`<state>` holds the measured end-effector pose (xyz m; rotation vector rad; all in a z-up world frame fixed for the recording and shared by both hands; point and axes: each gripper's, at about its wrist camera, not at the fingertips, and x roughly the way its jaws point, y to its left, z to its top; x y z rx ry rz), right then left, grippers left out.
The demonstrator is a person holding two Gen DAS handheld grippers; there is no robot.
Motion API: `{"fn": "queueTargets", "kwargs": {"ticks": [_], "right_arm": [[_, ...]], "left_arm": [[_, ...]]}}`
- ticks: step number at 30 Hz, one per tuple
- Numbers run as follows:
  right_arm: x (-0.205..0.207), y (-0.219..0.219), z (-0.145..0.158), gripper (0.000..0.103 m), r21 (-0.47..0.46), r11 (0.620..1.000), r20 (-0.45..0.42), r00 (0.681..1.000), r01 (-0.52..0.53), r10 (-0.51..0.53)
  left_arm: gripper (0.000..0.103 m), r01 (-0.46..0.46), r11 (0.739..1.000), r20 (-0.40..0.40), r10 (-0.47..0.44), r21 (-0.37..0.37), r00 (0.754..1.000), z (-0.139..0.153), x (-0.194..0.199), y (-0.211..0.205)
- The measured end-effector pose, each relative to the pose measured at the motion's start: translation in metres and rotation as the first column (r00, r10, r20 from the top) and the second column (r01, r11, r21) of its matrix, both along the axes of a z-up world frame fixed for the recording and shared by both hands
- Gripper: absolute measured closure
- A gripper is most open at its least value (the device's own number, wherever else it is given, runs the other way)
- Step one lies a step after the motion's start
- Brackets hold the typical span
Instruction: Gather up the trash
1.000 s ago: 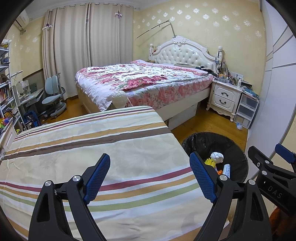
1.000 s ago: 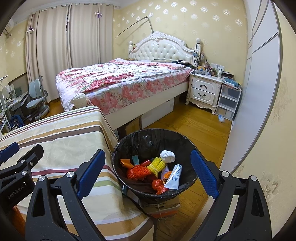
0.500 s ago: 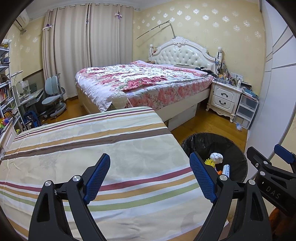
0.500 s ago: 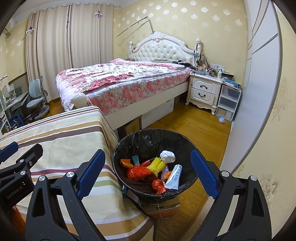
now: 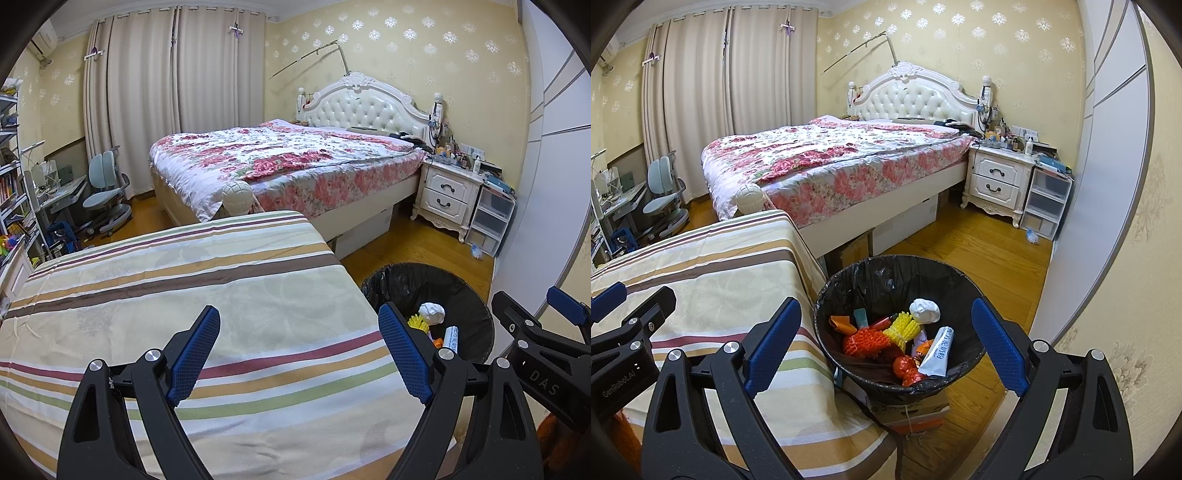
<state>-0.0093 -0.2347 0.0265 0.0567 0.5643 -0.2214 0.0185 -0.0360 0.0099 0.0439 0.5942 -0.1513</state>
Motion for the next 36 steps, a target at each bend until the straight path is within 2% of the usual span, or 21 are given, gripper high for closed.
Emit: {"fn": "queueTargets", "kwargs": {"ticks": [36], "right_arm": [[0.0002,0.0003,0.0003,0.012,-0.001,1.0,-0.001,1.0,0.0,0.0]], "left_arm": [[0.018,0.007,1.0,0.004,-0.007,0.003,1.0,0.0011,-0.0029,-0.005]]}}
